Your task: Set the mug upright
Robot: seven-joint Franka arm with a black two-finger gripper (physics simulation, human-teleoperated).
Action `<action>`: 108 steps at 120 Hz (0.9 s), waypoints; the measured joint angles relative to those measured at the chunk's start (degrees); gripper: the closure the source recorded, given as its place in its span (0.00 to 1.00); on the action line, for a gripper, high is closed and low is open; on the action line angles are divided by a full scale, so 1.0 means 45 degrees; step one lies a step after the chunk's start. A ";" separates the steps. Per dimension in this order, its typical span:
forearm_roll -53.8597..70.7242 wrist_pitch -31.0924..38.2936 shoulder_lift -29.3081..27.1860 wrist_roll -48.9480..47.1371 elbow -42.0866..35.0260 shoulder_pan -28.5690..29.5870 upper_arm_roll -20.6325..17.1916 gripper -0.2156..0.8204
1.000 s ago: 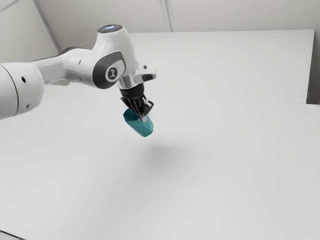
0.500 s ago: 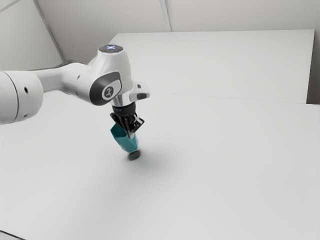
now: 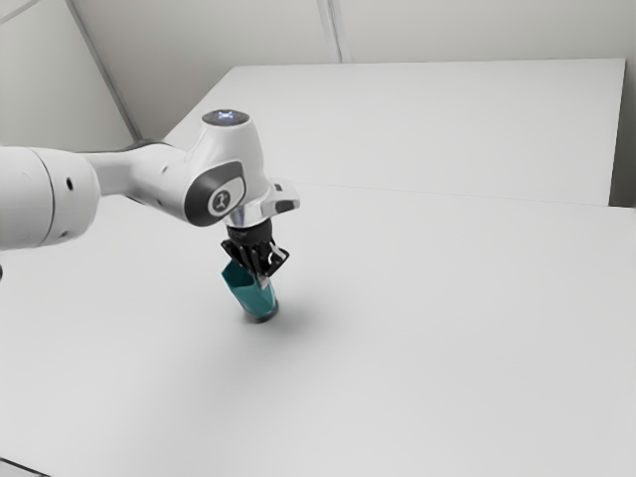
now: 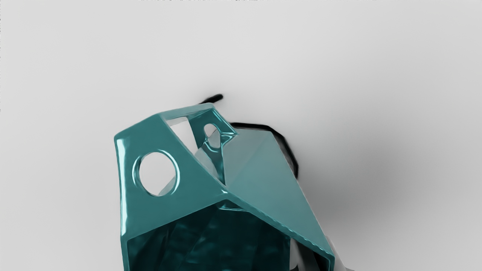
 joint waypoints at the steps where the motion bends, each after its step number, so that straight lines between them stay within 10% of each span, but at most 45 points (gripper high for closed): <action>1: -0.0001 0.0014 0.0002 -0.0009 -0.0002 0.0008 0.0000 0.97; 12: 0.0000 0.0206 0.0026 -0.0094 -0.0110 0.0072 0.0000 0.96; 53: -0.0057 0.0186 -0.0793 -0.0246 -0.0189 0.0149 -0.0087 0.38; 108: -0.1293 -0.3791 -0.1943 -0.0560 0.4567 -0.0041 -0.0112 0.23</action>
